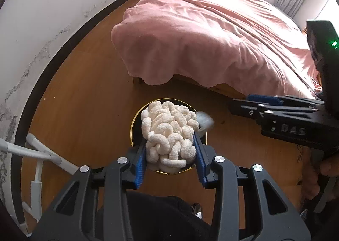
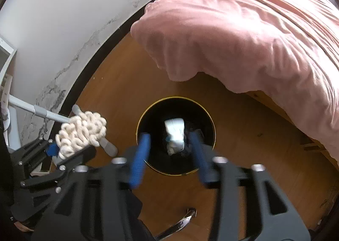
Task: Collect trash
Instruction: 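Carry both items over the bin and open both grippers to drop them, then grasp the yellow cookie bag with the left gripper while the right grasps the grey cloth, then carry the cookie bag and grey cloth over the bin and release them, then return to the desk and grasp the red plastic lid with the left gripper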
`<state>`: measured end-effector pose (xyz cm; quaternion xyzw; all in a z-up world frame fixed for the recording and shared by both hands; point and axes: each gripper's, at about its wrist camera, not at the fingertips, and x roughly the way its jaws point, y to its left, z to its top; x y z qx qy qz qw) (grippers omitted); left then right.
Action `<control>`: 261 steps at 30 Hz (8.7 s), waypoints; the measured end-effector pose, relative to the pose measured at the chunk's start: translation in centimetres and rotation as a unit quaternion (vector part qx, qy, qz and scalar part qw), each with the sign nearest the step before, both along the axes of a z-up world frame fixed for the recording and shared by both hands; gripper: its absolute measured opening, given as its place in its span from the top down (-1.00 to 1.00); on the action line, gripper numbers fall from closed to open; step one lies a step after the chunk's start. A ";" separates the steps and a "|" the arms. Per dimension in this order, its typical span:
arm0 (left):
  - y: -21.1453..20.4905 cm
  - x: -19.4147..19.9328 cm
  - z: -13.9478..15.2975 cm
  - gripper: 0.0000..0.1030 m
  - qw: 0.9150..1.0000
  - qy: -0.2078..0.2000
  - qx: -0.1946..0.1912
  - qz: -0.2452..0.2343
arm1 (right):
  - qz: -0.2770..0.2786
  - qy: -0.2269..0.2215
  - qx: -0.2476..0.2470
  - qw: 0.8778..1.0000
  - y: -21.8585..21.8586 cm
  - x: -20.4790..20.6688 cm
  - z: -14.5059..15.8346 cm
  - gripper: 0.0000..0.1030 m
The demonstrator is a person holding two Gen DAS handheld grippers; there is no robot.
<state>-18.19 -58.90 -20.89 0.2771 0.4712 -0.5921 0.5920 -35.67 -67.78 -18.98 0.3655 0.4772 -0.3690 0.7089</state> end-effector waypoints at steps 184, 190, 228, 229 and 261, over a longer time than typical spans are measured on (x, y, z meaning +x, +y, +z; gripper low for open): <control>21.3 12.1 19.8 -0.86 0.965 -0.128 -0.117 0.198 | 0.098 -0.093 -0.136 0.981 9.5 9.5 11.7 -0.44; 34.9 22.5 21.6 -0.87 0.904 -0.194 -0.089 0.372 | 0.231 -0.141 -0.133 0.953 16.9 18.3 14.9 -0.55; 55.5 31.3 19.3 -0.35 0.823 -0.158 -0.054 0.543 | 0.606 -0.133 -0.029 0.784 43.7 53.0 15.2 -0.57; 55.8 31.4 19.4 -0.34 0.821 -0.160 -0.055 0.546 | 0.622 -0.133 -0.021 0.771 44.6 52.3 15.3 -0.57; 59.5 33.3 16.3 -0.70 0.823 -0.152 0.014 0.546 | 0.722 -0.071 -0.120 0.678 51.7 55.5 15.5 -0.20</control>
